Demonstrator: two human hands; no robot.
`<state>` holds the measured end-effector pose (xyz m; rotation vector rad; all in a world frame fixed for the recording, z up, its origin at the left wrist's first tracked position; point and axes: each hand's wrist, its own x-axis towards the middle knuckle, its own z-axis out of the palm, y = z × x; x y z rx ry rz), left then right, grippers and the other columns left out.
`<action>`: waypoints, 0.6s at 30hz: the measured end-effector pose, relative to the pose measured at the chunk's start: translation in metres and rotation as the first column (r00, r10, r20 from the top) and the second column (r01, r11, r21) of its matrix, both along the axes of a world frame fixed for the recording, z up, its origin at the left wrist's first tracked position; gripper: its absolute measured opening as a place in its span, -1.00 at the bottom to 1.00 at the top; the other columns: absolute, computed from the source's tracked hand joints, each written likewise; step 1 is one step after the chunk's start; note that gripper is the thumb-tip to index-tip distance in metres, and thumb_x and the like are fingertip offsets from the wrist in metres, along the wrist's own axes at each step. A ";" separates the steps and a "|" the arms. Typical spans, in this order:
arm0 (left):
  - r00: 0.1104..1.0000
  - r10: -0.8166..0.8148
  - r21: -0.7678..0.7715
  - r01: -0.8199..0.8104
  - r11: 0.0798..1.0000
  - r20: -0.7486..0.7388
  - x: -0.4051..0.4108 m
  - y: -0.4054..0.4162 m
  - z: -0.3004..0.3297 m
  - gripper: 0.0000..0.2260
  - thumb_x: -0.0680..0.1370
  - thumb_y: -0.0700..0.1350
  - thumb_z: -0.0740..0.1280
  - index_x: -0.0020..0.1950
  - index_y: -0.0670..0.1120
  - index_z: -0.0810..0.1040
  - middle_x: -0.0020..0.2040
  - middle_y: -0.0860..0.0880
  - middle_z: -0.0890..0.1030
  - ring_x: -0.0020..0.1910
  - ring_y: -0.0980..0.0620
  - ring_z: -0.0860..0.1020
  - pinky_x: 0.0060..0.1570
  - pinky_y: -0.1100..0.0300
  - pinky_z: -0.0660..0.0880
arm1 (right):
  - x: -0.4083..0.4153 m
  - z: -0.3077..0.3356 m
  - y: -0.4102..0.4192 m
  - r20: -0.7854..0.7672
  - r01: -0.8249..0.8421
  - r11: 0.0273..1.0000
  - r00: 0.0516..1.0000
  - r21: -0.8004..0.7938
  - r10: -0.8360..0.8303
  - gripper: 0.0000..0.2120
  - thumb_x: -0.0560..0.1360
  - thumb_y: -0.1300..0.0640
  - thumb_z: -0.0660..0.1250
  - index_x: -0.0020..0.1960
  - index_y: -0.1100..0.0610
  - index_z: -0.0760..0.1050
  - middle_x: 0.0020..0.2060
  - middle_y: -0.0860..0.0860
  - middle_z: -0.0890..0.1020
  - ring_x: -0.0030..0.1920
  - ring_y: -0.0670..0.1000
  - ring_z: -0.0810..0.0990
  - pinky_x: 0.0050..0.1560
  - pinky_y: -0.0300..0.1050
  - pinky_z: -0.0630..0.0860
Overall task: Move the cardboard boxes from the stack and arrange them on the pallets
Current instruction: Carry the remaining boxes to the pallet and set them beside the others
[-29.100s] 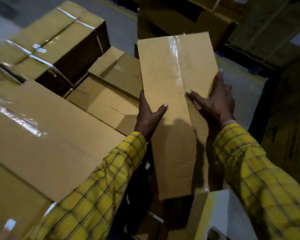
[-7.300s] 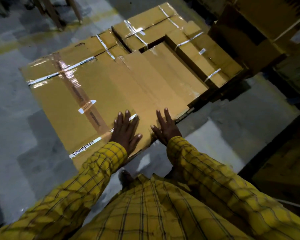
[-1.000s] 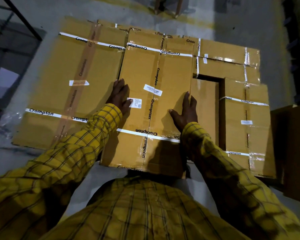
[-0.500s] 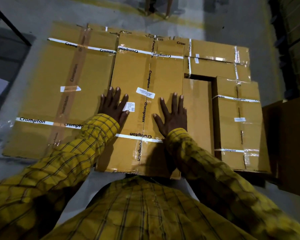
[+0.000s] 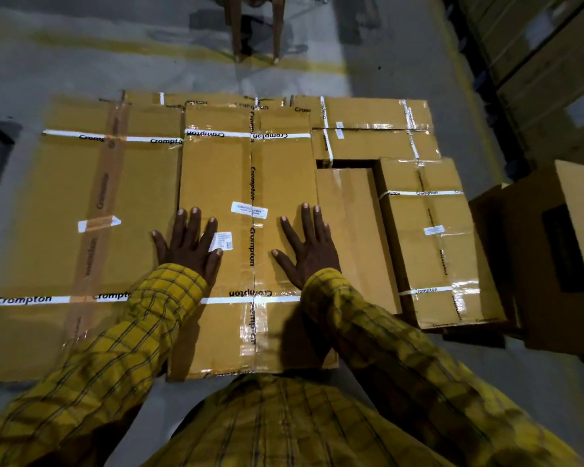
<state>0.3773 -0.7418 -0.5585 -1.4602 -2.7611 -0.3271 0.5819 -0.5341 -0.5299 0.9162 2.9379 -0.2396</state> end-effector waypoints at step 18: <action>0.949 -0.313 -0.092 0.314 0.945 0.028 0.135 0.086 0.028 -0.34 0.55 0.24 0.11 0.59 -0.05 0.30 0.64 -0.21 0.16 0.59 -0.40 0.06 0.49 -0.41 -0.12 | 0.162 0.006 0.010 -0.126 0.049 0.988 0.990 -0.148 -0.068 -0.30 0.66 -0.29 0.00 0.70 -0.01 0.00 0.68 0.13 -0.15 0.66 0.25 -0.22 0.54 0.40 0.16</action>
